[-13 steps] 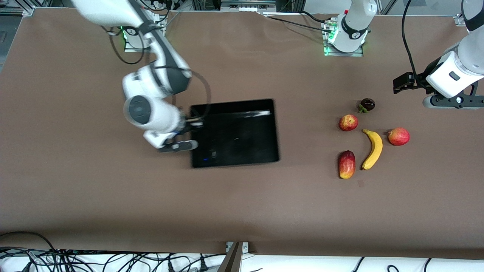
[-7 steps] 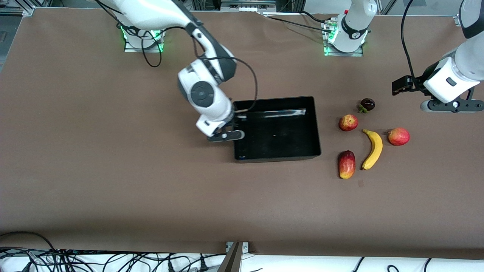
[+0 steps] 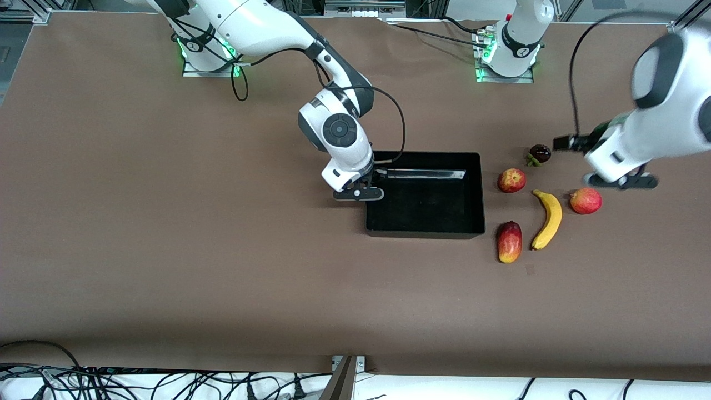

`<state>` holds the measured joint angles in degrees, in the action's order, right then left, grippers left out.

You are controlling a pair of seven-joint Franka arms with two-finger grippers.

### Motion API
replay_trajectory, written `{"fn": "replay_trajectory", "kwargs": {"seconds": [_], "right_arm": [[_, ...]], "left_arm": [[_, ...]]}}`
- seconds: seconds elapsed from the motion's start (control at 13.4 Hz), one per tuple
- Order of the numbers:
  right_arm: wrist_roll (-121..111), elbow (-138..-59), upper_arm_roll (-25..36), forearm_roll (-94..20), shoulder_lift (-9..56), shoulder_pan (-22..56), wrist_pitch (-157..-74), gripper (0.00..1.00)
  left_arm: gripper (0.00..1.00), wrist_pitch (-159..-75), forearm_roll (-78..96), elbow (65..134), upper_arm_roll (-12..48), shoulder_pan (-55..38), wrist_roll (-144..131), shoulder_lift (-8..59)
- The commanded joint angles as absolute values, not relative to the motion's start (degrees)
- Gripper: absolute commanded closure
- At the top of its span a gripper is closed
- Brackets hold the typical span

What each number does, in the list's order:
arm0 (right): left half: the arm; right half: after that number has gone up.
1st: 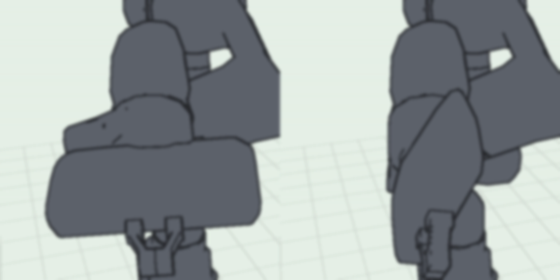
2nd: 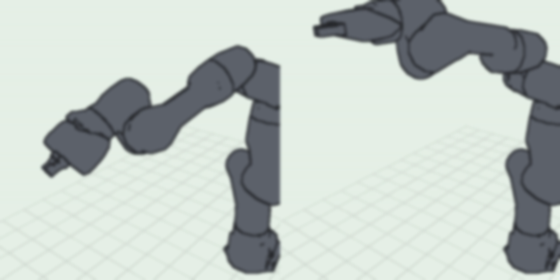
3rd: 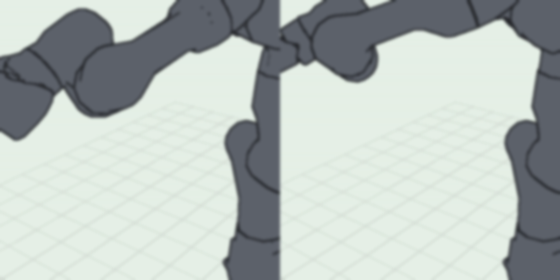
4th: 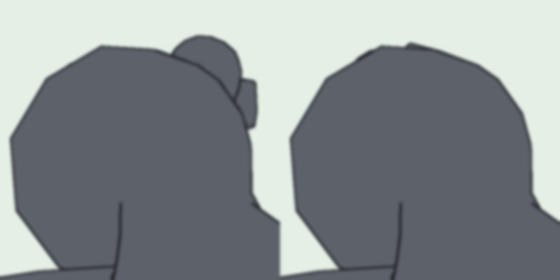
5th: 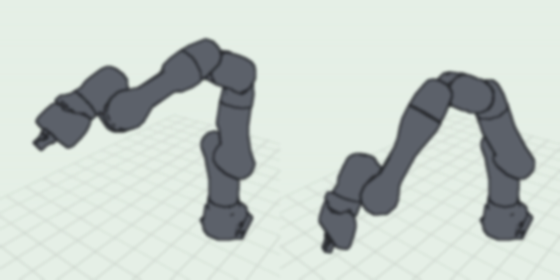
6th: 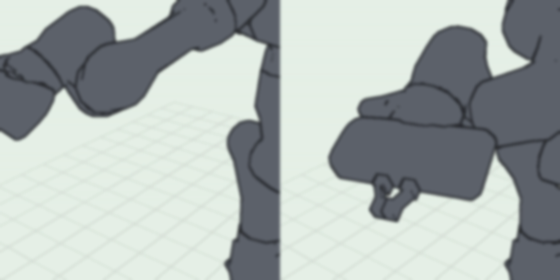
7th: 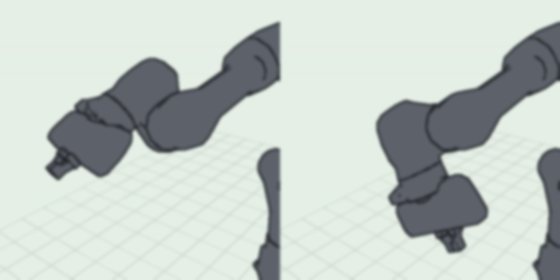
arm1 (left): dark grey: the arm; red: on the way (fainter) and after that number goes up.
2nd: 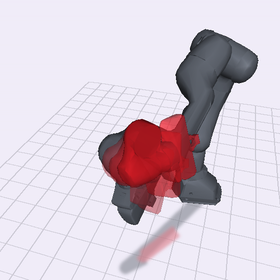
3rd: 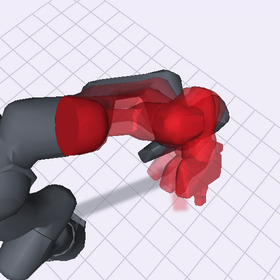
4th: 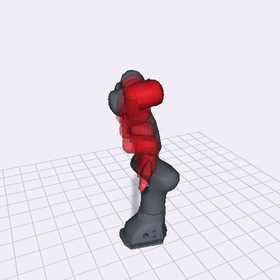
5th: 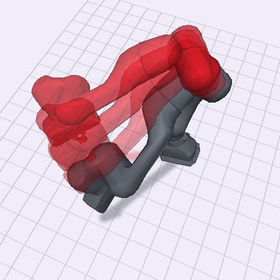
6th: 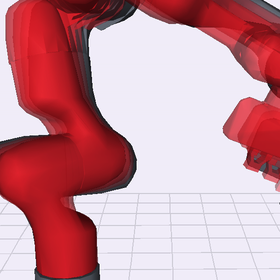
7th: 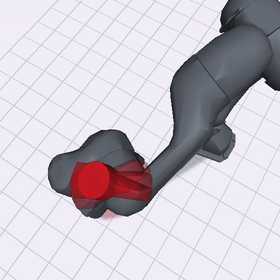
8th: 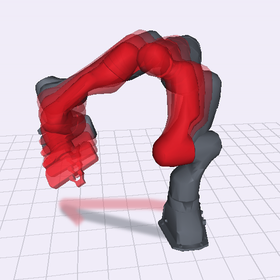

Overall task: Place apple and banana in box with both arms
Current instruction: 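Grasp the red apple with the left gripper while the right gripper withdraws, then lift the apple with the left gripper while the right gripper returns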

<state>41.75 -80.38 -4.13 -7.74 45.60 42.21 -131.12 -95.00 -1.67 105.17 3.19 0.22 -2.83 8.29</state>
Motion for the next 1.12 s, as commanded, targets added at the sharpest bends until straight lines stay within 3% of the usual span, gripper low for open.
{"fn": "replay_trajectory", "kwargs": {"seconds": [0.0, 0.07, 0.22, 0.37, 0.82, 0.89, 1.04], "right_arm": [[42.8, -78.4, -3.87, -7.56, 46.23, 41.75, -131.48, 0.38], [42.72, -78.4, -3.69, -7.38, 46.06, 41.49, -131.22, 0.0], [43.42, -78.31, -1.68, -7.56, 44.66, 41.66, -130.52, 0.0], [43.24, -77.87, 1.3, -7.47, 41.5, 41.57, -124.05, 0.0], [35.69, -77.52, 12.55, -8.7, 28.15, 39.3, -110.78, 0.0], [34.47, -77.78, 13.96, -8.79, 25.69, 38.77, -107.61, 0.0], [27.73, -78.13, 17.91, -9.05, 20.77, 38.58, -99.27, 0.0]], "left_arm": [[0.0, -110.59, -0.61, 117.21, 4.39, 0.0, -2.29, 7.21], [0.0, -116.66, -0.7, 120.9, 4.39, 0.17, -2.2, 7.73], [0.0, -125.91, -0.88, 127.32, 4.57, -0.17, -2.2, 8.17], [0.0, -132.59, -1.31, 131.47, 4.83, -0.09, -2.2, 9.57], [0.0, -148.33, -1.23, 136.66, 5.01, 0.18, -2.2, 16.16], [0.1, -148.62, -1.23, 136.67, 5.27, 0.18, -2.2, 16.52], [0.75, -148.36, -1.23, 136.5, 5.27, 0.0, -2.2, 16.44]]}}
